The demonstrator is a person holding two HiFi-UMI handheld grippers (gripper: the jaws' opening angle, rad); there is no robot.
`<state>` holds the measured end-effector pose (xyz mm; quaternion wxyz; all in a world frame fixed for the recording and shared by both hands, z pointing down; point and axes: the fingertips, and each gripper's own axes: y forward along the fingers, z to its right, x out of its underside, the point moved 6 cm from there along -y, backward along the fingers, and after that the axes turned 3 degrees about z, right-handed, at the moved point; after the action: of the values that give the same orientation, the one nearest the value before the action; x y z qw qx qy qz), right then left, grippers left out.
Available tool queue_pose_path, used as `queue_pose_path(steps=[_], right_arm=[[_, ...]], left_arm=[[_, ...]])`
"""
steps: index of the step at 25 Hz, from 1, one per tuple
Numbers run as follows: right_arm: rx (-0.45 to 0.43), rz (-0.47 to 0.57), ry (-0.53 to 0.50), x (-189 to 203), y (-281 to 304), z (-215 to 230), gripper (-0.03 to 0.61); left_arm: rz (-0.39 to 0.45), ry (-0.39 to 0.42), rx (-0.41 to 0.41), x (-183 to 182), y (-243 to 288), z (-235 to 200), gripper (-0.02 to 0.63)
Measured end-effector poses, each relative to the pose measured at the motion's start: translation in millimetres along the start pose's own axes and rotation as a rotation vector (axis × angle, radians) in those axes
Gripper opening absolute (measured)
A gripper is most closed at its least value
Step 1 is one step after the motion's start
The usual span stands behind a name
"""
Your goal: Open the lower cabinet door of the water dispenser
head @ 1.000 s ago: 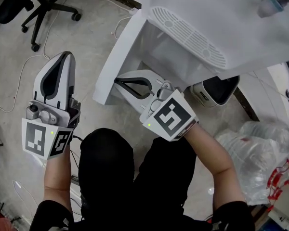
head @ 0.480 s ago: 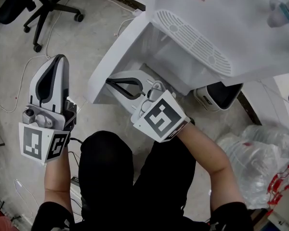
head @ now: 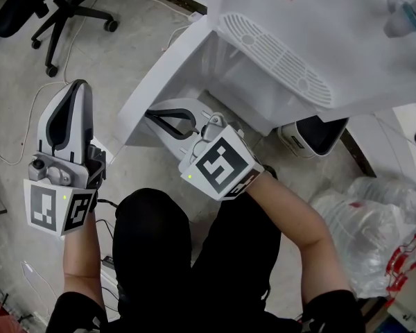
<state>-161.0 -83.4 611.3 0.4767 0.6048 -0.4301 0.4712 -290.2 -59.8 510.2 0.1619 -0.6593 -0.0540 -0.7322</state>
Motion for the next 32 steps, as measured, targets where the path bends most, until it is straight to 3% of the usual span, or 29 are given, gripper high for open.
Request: queue_pose_path(steps=[9, 22, 27, 32], right_arm=[[0.018, -0.007, -0.027, -6, 7, 5, 0.005], [0.128, 0.013, 0.042, -3, -38, 19, 0.005], [0.14, -0.006, -0.047, -11, -57, 28, 0.005], [0.18, 0.012, -0.049, -15, -76, 36, 0.005]], left_arm=[[-0.01, 0.012, 0.004, -4, -2, 2, 0.008], [-0.007, 0.001, 0.07, -8, 12, 22, 0.008], [0.005, -0.013, 0.112, -15, 17, 31, 0.008], [0.026, -0.028, 0.143, -17, 22, 39, 0.008]])
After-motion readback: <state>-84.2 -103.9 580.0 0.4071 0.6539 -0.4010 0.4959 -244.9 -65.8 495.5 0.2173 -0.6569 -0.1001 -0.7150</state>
